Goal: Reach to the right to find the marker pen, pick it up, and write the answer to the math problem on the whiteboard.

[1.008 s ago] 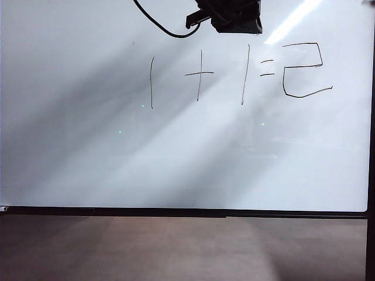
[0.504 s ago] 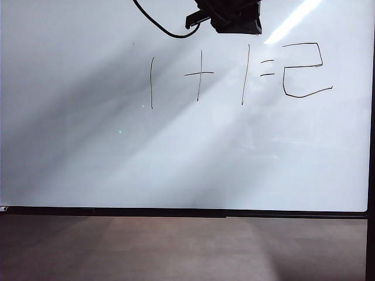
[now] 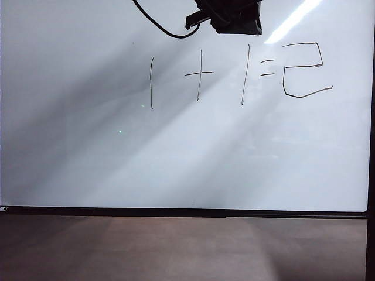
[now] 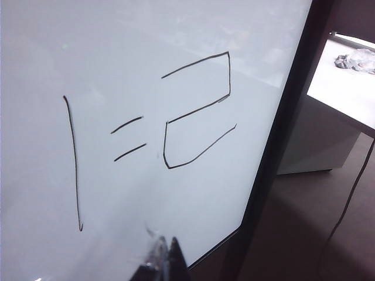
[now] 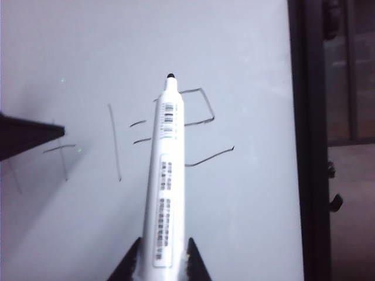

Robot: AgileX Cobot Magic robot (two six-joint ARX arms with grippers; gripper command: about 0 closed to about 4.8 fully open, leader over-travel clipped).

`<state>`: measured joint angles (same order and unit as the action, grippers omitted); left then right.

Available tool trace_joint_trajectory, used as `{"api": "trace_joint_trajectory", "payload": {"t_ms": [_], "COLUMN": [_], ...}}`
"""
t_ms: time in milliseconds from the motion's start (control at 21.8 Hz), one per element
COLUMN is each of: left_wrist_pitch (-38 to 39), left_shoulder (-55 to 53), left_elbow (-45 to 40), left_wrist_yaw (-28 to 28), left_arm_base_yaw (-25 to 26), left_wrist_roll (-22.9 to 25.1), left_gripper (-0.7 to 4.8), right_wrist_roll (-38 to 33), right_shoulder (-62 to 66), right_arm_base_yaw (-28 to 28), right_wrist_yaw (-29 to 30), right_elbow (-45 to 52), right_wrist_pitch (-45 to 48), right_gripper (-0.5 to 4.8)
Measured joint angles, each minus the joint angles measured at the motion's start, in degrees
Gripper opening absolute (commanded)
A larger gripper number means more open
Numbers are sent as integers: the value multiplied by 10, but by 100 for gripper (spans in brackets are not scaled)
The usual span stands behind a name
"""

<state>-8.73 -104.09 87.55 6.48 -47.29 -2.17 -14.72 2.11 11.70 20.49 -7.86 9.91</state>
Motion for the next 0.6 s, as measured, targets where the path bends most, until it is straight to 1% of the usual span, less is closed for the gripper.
{"api": "trace_joint_trajectory", "payload": {"t_ms": [183, 596], "left_wrist_pitch": [0, 1], "left_shoulder": [0, 0], "left_elbow": [0, 0], "left_wrist_yaw": [0, 0], "left_arm_base_yaw": [0, 0], "left_wrist_roll": [0, 0], "left_gripper": [-4, -4], "right_wrist_roll": [0, -1], "right_shoulder": [-20, -19], "right_arm_base_yaw": [0, 0], "right_wrist_yaw": [5, 5], "right_elbow": [0, 0], "right_wrist_pitch": [-37, -49], "right_gripper": [-5, -5]}}
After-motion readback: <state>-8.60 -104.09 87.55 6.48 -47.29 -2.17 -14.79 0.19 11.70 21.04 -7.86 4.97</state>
